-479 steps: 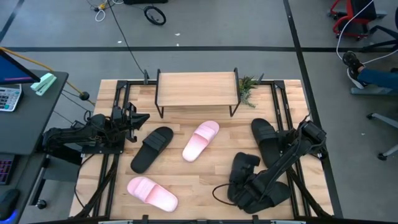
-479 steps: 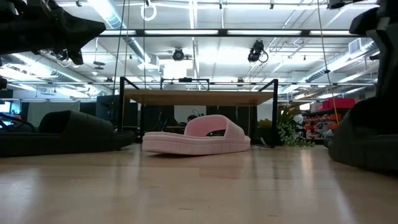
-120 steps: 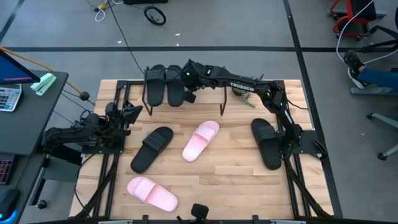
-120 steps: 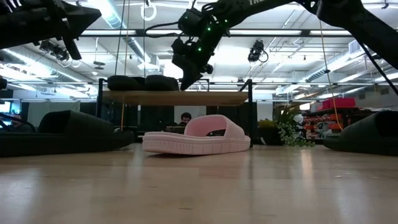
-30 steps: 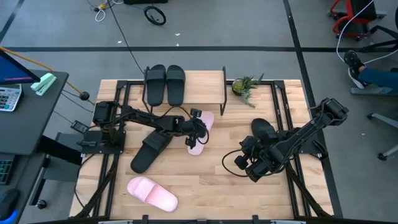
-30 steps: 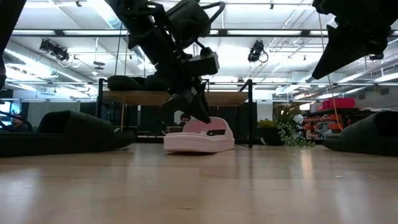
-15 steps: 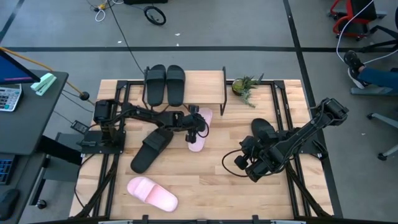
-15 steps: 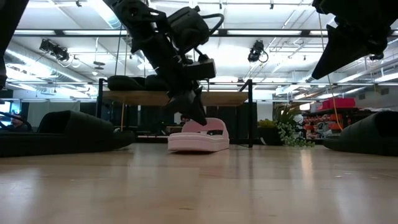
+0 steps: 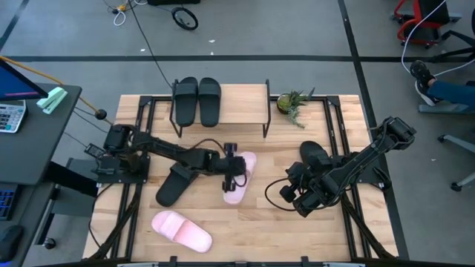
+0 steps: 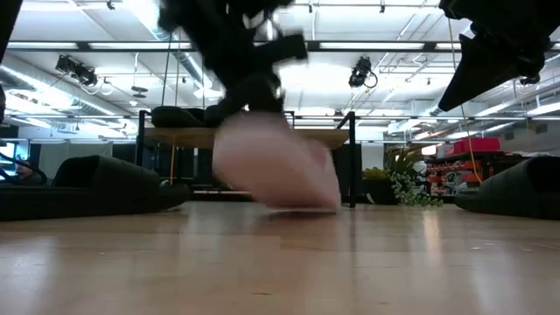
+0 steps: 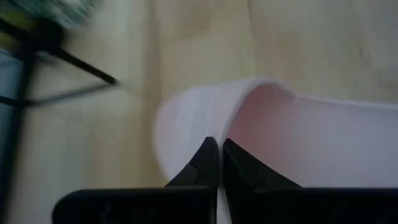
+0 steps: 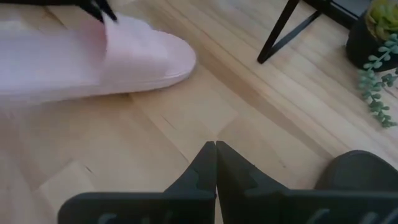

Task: Pick and place slides into the shelf
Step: Put the pink slipper on the shelf

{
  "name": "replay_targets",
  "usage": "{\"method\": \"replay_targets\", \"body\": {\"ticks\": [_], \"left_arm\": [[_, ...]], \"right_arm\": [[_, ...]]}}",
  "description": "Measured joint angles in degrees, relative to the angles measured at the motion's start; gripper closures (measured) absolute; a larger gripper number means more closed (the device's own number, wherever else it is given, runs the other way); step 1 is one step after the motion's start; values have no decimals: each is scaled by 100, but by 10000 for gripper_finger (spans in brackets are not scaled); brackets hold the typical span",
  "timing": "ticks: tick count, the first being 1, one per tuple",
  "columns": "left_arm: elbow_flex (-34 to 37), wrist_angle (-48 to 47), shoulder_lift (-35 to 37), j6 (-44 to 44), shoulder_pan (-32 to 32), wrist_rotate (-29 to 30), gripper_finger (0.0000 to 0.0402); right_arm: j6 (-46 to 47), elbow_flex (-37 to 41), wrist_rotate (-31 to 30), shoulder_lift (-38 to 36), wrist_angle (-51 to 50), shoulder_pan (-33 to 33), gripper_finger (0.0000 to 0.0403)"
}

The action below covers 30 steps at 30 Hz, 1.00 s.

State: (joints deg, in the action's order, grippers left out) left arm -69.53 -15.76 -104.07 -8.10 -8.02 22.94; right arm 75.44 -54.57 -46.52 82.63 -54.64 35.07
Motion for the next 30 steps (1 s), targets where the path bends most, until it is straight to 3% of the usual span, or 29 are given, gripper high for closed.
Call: {"method": "replay_targets", "body": {"ticks": [3, 8, 14, 18, 22, 25, 28, 30], "left_arm": [[-611, -906, 72, 21, -294, 682, 381], [-1801, -2114, 71, -175, -601, 2663, 392], [-3074, -2560, 71, -1087, -248, 3664, 385], [-3590, -2550, 80, -1614, 199, 3711, 393], [-3688, -2670, 78, -1469, 854, 3563, 391], [-3511, -2815, 78, -1208, 1351, 3005, 393], [-3122, -2509, 68, -1352, 1772, 2339, 393], [-2836, -2077, 67, -1634, 2005, 2207, 393]], "right_arm": [[0, 0, -10, 1, 51, 0, 398], [-6, -2, -21, 2, 97, 0, 398], [-4, -2, -26, 2, 116, 0, 398], [-2, -2, -23, 2, 138, 0, 398], [-2, -2, -22, 2, 158, 17, 398], [-6, -2, -24, 2, 158, 39, 398], [-6, -2, -28, 2, 158, 76, 398], [-7, -2, -36, 2, 156, 76, 398]]}}
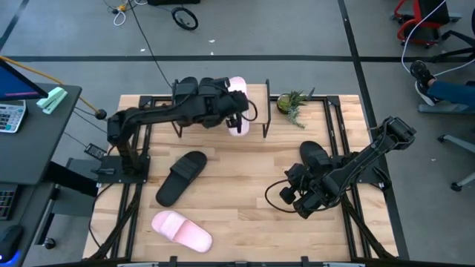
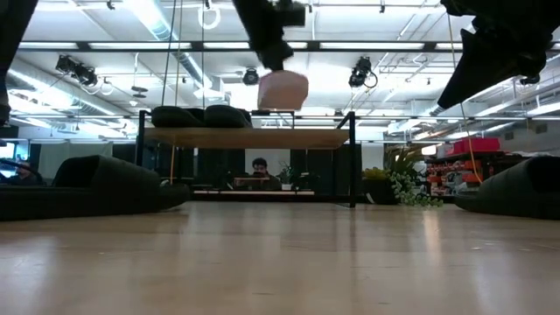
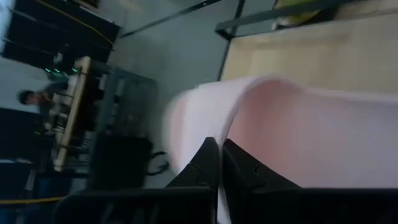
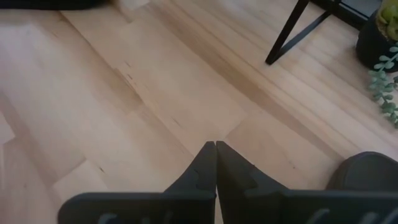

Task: Pick and place slides into the shelf
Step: Put the pink slipper on the shelf

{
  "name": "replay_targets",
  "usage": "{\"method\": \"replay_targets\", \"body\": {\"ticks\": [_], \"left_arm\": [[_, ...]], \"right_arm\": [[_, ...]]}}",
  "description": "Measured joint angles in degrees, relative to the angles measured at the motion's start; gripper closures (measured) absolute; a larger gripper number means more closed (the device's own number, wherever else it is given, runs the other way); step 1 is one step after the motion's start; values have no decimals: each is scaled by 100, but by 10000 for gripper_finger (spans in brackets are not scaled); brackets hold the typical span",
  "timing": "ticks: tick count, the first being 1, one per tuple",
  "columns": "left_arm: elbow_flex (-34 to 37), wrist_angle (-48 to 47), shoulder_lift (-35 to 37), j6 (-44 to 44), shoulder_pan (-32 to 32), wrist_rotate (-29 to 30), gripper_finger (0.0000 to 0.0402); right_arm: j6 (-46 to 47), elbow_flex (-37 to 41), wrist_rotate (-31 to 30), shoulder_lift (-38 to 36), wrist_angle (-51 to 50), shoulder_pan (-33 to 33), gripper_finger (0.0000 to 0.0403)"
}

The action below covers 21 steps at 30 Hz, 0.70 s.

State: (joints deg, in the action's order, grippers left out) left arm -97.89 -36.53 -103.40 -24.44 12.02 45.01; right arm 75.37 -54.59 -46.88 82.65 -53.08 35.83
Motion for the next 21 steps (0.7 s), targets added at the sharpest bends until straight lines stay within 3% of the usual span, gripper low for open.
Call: {"method": "replay_targets", "body": {"ticks": [7, 21], "left_arm": [[859, 1334, 0, -1086, 556, -16, 393], [1137, 1447, 3, -1176, 845, -645, 393]], "right_arm": [[-43, 0, -10, 0, 0, 0, 398], [-48, 0, -8, 0, 0, -2, 398]]}}
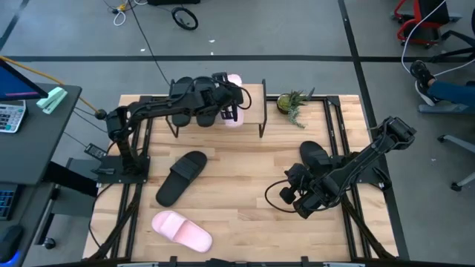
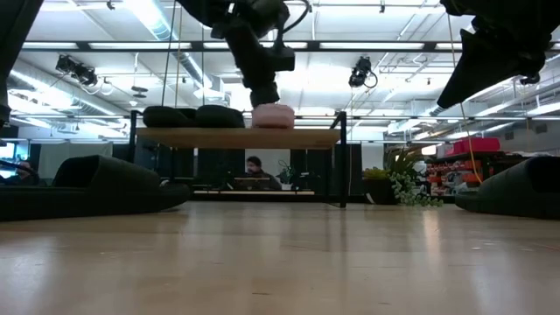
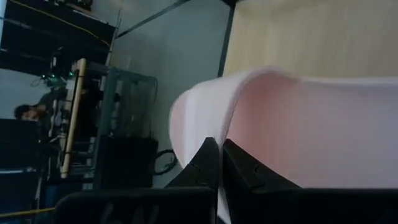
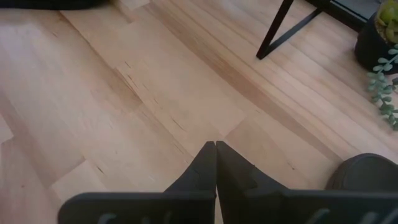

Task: Pick and place slides into the shelf
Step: Put the pink slipper on the shelf

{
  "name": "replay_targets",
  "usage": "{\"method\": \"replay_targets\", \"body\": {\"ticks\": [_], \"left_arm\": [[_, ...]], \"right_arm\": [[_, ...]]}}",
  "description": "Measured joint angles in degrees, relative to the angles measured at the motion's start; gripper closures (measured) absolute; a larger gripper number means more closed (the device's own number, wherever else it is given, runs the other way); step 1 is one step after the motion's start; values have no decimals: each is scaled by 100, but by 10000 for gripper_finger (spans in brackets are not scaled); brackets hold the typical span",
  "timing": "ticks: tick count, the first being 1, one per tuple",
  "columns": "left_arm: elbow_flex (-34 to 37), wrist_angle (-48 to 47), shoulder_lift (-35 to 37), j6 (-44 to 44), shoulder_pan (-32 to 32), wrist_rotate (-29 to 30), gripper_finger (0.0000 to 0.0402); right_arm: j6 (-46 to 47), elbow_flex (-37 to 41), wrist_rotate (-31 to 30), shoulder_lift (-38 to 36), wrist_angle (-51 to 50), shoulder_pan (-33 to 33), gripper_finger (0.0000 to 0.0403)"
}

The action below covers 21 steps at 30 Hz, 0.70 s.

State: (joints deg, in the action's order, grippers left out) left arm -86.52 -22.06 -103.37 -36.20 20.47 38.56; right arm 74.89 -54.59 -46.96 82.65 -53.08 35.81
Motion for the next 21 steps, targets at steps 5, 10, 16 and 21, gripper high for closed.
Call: {"method": "replay_targets", "body": {"ticks": [5, 10, 16, 21], "left_arm": [[-2, -117, 0, 412, 98, -6, 385], [-4, -398, 0, 582, 209, 17, 393], [-9, -449, 0, 488, 240, 3, 374], [-7, -509, 0, 149, 194, 37, 339]], "right_arm": [[-1, 0, 0, 0, 0, 0, 398], [-2, 0, 0, 0, -1, 0, 398], [-1, 0, 2, 0, 0, 0, 398], [-2, 0, 2, 0, 0, 1, 398]]}}
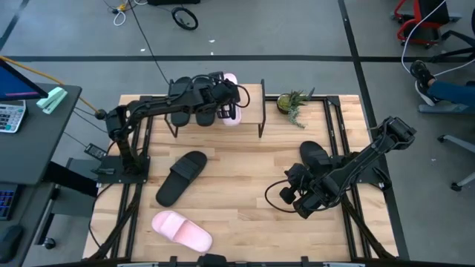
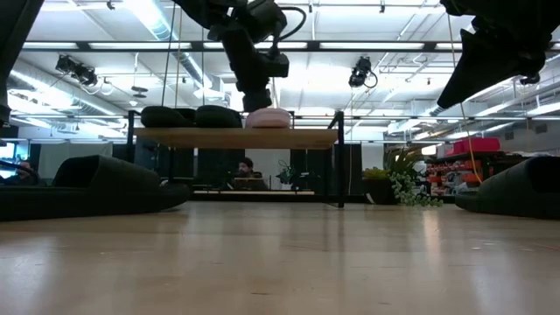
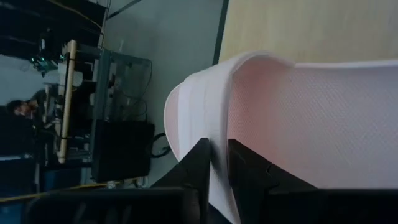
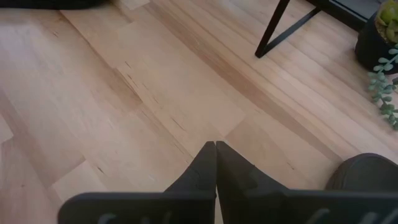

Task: Pick and place slides into the shelf
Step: Put the pink slipper on the shelf

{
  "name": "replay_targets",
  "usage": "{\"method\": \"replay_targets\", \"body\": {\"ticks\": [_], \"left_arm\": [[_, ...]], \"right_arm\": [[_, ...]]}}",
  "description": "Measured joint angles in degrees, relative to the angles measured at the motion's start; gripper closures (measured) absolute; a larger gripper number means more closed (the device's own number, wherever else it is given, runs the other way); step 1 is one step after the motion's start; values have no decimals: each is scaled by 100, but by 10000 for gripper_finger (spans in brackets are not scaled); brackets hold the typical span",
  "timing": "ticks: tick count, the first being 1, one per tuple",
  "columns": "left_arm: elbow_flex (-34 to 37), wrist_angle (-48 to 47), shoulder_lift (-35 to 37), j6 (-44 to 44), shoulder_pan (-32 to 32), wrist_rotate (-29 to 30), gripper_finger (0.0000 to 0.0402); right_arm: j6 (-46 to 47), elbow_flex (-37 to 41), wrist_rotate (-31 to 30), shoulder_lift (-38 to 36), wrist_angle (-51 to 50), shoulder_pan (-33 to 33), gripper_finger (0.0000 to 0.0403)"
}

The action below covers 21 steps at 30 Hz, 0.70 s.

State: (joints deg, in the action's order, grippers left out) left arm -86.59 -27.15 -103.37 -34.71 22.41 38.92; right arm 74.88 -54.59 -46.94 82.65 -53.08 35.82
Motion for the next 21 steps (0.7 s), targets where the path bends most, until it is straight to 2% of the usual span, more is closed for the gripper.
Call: {"method": "replay_targets", "body": {"ticks": [6, 15, 17, 21], "left_arm": [[0, -154, 0, -45, -121, 297, 312], [0, -149, 0, -13, -850, 2031, 281], [0, -151, 0, 284, -1106, 2272, 275], [-2, -543, 17, 1166, -1799, 2321, 269]], "right_arm": [[-1, 0, 0, 0, 0, 1, 398], [-1, 0, 1, 0, 0, 1, 398], [-1, 0, 2, 0, 0, 1, 398], [-1, 0, 0, 0, 0, 1, 398]]}}
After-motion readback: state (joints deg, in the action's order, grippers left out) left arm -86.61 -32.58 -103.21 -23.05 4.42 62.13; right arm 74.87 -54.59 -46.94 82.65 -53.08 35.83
